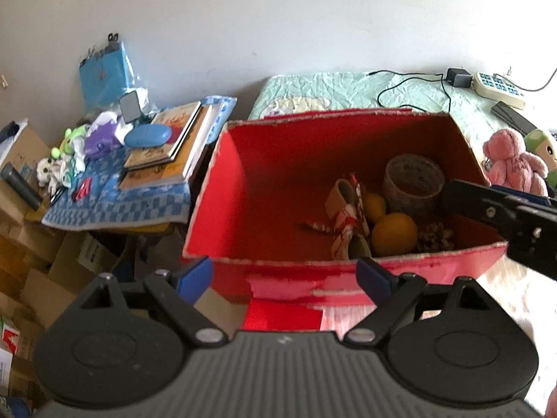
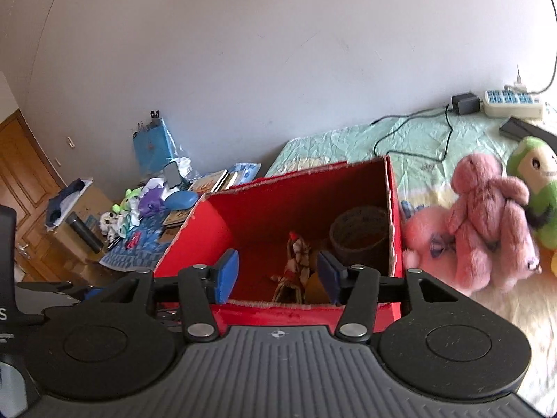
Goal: Organize objects
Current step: 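Withdraw the right tool up and out of the red box, then close the left tool on the red gift box while the right tool grips its other side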
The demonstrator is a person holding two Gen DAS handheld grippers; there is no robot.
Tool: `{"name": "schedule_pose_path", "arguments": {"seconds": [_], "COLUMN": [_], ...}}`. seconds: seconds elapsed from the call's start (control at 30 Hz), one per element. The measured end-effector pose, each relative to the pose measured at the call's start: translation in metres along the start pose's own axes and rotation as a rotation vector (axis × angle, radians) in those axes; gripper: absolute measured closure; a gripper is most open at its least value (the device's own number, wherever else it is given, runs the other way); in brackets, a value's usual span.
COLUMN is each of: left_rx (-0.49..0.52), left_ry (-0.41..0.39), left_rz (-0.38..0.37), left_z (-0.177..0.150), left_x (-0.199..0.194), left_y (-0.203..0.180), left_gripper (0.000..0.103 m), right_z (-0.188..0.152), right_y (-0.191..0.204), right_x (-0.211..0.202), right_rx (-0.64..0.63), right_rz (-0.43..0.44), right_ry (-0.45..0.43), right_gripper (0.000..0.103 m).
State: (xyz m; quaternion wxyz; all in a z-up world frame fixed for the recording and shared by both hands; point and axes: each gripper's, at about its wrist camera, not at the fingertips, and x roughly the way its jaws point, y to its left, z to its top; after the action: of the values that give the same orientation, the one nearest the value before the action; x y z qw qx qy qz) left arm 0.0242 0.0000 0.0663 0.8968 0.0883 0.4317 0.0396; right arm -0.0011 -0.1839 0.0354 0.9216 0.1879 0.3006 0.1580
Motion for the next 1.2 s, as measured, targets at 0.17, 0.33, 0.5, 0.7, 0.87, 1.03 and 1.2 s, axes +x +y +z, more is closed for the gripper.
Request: {"name": "schedule_pose_path", "arguments": {"seconds": [0.17,0.33,0.5,0.7,0.87,1.03,1.2], "left_rx": [-0.009,-0.007,-0.015,-0.026,-0.024,-0.003,0.009], "left_ry": [0.026,0.050,0.084,0.144,0.177,0.203,0.221], "left_rz": [0.002,0.016,0.025,0.028,0.016,-0.009,-0.037], "left_z": [-0.013,-0.024,-0.036,-0.051,-0.059,-0.065,-0.069], "left_x": [-0.003,-0.004,0.001,0.015,0.026,0.034,0.042], "left_y": [-0.002,-0.005,-0.003,0.004,0.010,0.016,0.026], "left_gripper": [0.012,0.012,0.011,0.011,0.008,0.008,0.008], "right_z": [-0.012,-0.023,-0.034,-0.048,-0.053,-0.055,-0.055], "right_y": [0.003,0.009,0.003,0.002,0.010,0.017,0.022], "right_x": [-0.003,0.001,0.009,0.022,0.034,0.044,0.054], "right_rx": [0.001,-0.023,0.032,0.093,0.104,0.122,0.157], "right_rz": [0.057,0.068,0.068,0.048,0.037,0.024,0.014], "right_ry": [0.064,0.109,0.166,0.251,0.307,0.342,0.358], "right_gripper": [0.050,0.050,0.050,0.050,0.050,0.050,0.050]}}
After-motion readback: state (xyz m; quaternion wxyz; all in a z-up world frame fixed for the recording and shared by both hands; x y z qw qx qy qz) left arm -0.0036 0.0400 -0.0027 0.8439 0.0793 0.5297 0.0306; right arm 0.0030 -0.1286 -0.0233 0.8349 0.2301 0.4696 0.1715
